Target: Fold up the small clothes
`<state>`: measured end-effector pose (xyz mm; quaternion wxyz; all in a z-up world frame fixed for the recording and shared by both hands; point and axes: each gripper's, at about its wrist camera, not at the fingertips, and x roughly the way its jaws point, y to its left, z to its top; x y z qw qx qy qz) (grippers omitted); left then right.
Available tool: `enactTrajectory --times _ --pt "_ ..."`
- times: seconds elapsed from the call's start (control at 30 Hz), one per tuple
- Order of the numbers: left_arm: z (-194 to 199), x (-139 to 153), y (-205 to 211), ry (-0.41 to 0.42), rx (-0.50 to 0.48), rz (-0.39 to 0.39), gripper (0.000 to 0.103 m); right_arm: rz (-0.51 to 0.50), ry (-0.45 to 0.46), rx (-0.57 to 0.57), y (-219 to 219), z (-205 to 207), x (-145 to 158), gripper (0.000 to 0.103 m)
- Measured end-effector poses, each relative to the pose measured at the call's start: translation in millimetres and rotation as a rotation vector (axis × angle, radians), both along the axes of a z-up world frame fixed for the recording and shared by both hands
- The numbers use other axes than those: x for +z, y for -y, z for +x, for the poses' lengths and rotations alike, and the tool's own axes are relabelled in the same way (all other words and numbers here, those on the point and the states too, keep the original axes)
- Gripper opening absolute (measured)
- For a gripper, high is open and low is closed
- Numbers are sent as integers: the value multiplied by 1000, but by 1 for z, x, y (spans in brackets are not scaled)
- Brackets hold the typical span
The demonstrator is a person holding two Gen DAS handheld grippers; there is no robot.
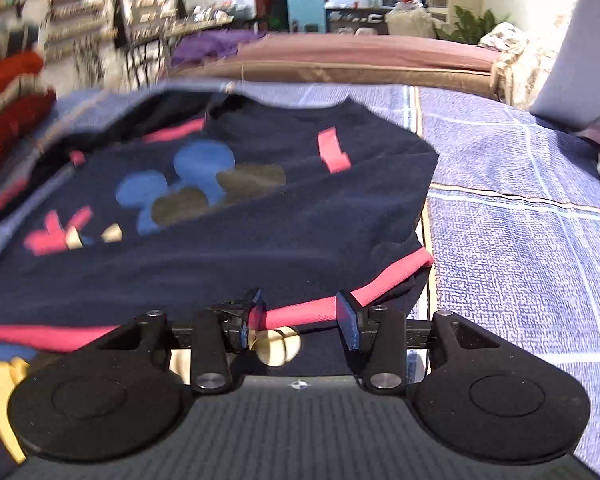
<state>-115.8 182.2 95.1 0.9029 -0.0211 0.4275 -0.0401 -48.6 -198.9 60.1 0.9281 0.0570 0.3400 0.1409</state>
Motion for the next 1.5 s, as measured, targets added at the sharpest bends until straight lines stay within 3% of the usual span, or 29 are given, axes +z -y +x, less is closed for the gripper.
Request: enactTrajectory --times 0.03,0.1,0.17,0.23,0.33,0.47,0.6,0.67,0.73,0.77,0.8,0.9,1.07,1.17,1.23,1.33,1.43,1.5 --pt "-1 4 -7 27 37 23 99 24 17 7 0 -7 6 88" --pt "0 8 -24 65 119 73 100 43 47 6 -3 -22 16 99" --pt "4 7 -42 68 201 118 100 68 54 38 -6 -34 22 99" --pt "11 6 -54 80 227 124 91 84 61 63 -10 -46 26 99" --pt "19 2 -53 65 144 131 84 73 27 84 -16 -53 25 100" --pt "38 -20 -34 42 32 276 84 79 -13 81 -17 -56 19 100" --pt "60 -50 -26 -5 48 295 74 80 -30 76 -18 -58 18 100" --pt "62 -51 -32 14 83 255 59 72 -29 77 -19 -60 19 100" --pt "65 -49 -37 7 100 234 33 72 -30 77 -19 -63 19 100" --pt "66 -47 -40 5 113 234 26 74 -34 76 -18 -64 18 100" --pt "66 -44 -44 3 129 241 10 76 -39 77 -18 -64 17 100" --pt "63 -37 -59 5 178 260 5 79 -53 78 -20 -63 13 100" --pt "43 10 -91 82 252 66 4 89 -48 91 -23 -63 14 100" --pt "31 55 -91 157 212 -105 4 104 -54 92 -24 -62 14 100" --pt "23 83 -74 223 124 -205 4 134 -65 96 -24 -61 15 100" --pt "19 108 -23 257 -71 -350 4 173 -63 98 -25 -63 19 100" --pt "22 106 49 194 -304 -513 4 214 -55 97 -23 -66 26 100" --pt "24 94 100 127 -437 -572 4 268 -57 89 -17 -68 31 100"
